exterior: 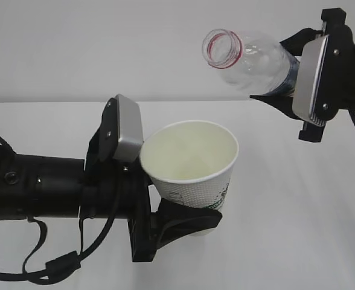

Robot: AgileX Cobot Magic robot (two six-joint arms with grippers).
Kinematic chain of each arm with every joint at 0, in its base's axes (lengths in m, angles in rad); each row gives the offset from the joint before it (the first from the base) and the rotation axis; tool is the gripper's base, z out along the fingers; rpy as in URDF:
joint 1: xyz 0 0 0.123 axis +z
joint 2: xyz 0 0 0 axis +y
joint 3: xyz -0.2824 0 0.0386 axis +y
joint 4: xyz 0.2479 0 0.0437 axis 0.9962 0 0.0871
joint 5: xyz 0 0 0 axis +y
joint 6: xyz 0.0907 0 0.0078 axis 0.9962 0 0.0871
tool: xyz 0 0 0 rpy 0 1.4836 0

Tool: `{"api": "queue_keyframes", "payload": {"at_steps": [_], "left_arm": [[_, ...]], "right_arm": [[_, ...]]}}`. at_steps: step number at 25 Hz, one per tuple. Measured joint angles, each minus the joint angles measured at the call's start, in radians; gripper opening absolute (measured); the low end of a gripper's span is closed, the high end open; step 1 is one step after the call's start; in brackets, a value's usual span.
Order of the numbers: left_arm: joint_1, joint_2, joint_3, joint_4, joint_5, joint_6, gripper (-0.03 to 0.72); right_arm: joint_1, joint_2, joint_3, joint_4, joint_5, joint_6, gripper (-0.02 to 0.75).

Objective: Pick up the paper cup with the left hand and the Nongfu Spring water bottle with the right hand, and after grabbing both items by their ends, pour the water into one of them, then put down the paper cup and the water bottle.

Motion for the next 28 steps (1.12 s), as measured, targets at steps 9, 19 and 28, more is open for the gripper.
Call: {"api": "queue_keyframes", "payload": {"at_steps": [9,19,28], "left_arm": [[-0.022,0.0,0.0,0.031,0.0,-0.002,0.549],[-0.022,0.0,0.0,0.004,0.0,-0.002,0.549],[-0.022,0.0,0.0,0.004,0.0,-0.002,0.549]], "right_arm": [[0.0,0.0,-0.001,0.0,0.0,-0.043,0.48],[0.0,0.0,-0.001,0.0,0.0,-0.136,0.48],[0.0,0.0,-0.001,0.008,-0.004,-0.223,0.48]]}}
